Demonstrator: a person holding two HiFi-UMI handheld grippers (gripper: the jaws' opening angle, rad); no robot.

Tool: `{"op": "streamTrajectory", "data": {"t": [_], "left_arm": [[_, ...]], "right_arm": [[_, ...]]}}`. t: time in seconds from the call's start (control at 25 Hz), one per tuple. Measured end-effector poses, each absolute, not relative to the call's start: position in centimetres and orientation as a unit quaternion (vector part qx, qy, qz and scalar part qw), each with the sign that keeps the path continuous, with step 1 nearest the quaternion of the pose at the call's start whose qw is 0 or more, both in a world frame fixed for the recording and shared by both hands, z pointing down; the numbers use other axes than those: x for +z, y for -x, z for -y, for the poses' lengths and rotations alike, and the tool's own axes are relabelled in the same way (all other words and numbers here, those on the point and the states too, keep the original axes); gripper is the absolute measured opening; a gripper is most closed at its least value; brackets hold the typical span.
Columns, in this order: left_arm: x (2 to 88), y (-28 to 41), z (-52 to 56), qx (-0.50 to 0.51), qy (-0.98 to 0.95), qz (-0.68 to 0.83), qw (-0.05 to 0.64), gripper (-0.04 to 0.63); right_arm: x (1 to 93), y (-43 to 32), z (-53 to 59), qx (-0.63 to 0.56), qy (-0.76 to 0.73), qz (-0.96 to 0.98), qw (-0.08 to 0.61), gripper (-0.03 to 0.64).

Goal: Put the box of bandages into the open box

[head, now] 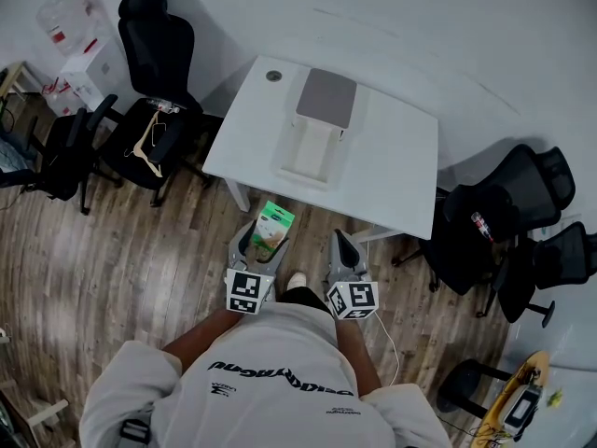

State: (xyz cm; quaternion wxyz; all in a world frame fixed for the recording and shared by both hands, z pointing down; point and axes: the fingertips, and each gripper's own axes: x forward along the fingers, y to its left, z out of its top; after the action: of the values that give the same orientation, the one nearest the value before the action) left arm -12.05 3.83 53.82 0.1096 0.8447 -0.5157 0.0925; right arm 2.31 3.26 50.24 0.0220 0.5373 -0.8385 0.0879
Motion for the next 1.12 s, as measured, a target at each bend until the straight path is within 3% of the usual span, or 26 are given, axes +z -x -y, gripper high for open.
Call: {"op": "streamTrajectory", "data": {"t": [1.12], "left_arm": [[54.9, 6.4, 7.2, 0.105, -0.838, 0.522, 0.120, 0.351]], "right_arm": [[51.6, -7.4, 7.4, 0.099, -0.524, 0.846, 0.015, 0.000]]}}
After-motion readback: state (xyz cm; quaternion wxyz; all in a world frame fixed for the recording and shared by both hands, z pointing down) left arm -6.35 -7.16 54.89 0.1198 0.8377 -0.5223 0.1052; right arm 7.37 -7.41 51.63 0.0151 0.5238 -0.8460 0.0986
